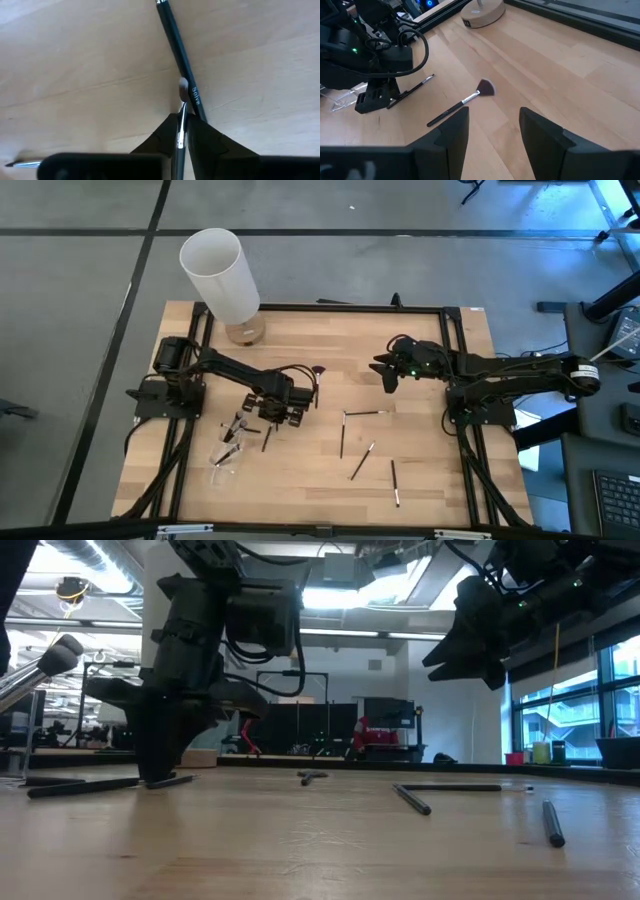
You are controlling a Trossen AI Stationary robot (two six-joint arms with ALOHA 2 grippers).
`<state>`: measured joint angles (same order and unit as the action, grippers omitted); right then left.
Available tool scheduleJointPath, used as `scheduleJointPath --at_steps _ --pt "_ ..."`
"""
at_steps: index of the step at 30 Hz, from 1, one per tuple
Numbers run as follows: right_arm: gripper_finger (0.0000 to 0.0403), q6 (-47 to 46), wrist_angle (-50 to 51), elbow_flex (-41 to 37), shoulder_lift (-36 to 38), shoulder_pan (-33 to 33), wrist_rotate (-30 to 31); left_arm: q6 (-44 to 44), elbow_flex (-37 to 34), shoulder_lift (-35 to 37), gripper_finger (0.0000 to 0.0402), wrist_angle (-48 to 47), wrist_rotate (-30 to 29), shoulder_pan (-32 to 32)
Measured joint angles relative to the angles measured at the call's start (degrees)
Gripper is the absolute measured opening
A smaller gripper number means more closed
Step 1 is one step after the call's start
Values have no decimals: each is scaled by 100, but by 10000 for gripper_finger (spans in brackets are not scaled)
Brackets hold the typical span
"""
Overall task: Put items in baskets/containers
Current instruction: Put the black eyeshadow brush into the transparent organizer
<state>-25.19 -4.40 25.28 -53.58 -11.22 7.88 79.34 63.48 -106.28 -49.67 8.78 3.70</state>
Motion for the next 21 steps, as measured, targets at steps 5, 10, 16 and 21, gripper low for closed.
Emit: scheduleJointPath --at_steps 5,10,16,21 --pt "173 4 0 0 0 0 2 -208 0 0 28 3 -9 -1" --pt "173 6 0 0 0 0 2 -328 0 0 36 7 -23 -2" --pt "173 7 0 0 0 0 2 -510 0 -2 34 13 -44 -4" --pt "173 10 2 0 0 0 2 -518 10 70 28 70 -157 -9"
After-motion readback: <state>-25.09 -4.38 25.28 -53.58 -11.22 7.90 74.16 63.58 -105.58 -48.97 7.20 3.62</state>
